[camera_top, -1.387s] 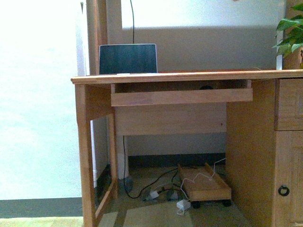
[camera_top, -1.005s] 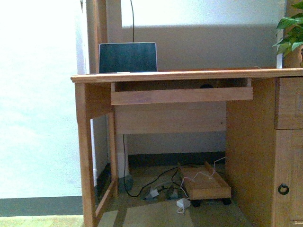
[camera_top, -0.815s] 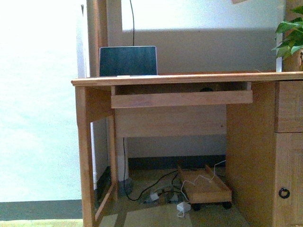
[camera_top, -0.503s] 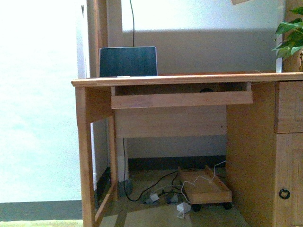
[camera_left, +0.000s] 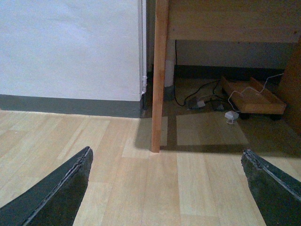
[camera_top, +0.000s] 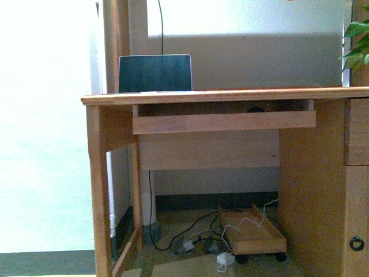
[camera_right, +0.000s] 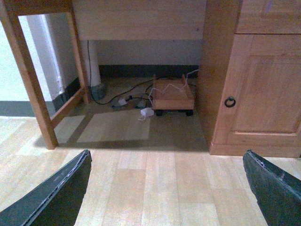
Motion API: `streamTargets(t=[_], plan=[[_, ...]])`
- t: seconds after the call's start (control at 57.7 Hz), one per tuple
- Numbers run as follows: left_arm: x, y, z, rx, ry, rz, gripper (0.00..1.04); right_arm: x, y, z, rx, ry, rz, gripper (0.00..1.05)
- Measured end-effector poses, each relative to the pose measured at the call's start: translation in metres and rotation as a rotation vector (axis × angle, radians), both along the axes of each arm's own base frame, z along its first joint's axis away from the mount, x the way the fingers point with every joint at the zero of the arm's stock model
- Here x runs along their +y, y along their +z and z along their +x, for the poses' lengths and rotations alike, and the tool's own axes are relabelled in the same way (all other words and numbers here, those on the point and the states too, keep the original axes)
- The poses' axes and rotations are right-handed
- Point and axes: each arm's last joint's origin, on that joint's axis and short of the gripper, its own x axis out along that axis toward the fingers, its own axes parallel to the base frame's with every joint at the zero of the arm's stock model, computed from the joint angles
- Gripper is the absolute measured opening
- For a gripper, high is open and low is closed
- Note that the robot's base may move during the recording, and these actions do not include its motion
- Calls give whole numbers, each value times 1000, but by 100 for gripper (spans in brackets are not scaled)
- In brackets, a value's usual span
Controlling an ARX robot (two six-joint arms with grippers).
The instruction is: Place mouse
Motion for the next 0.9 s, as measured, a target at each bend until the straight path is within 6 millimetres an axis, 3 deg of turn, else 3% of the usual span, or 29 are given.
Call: streamTargets(t=[0.901], plan=[[0,0,0,0,0,0,97,0,0,0,0,0,0,97]])
